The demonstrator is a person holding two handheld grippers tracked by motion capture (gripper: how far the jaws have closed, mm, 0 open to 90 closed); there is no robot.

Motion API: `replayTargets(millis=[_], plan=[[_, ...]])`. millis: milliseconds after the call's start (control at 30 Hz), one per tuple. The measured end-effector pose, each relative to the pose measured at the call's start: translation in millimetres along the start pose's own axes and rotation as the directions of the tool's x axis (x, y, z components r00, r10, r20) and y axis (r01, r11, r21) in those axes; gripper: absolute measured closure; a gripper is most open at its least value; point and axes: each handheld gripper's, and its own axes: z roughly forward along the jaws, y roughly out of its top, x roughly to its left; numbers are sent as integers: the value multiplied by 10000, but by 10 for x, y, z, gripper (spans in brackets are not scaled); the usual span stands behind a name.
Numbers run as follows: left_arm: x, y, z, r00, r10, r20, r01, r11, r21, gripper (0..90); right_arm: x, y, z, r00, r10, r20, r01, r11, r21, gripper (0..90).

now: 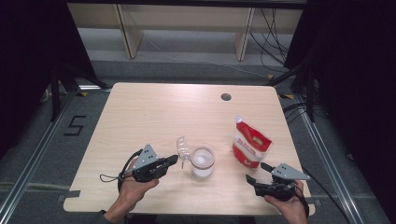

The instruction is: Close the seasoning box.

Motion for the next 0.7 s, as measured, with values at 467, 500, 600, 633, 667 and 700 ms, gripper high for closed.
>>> replayTargets(millis=[467, 500, 600, 633, 667, 700], plan=[[-15, 73, 31, 9999, 91, 101, -90, 9999, -133, 892, 3, 3, 5, 9999, 109, -110, -108, 9999, 38, 232], [-15, 75, 29, 9999, 109, 61, -108, 9999, -97, 892, 3, 3, 6, 9999, 98, -115, -98, 9999, 36, 231], [-22, 79, 36, 10000, 40, 64, -39, 9999, -129, 892, 2, 3, 6, 9999, 89, -115, -89, 10000, 23, 232], [-20, 83, 36, 9999, 116, 87, -115, 9998, -137, 892, 1, 3, 7, 9999, 91, -119, -91, 10000, 20, 232], [-22, 84, 40, 9999, 106, 85, -104, 9998, -160, 892, 2, 4, 8, 9999, 105, -110, -105, 9999, 32, 231], [-21, 89, 39, 9999, 135, 87, -134, 9998, -116, 892, 0, 3, 9, 9999, 67, -97, -66, 10000, 49, 232]])
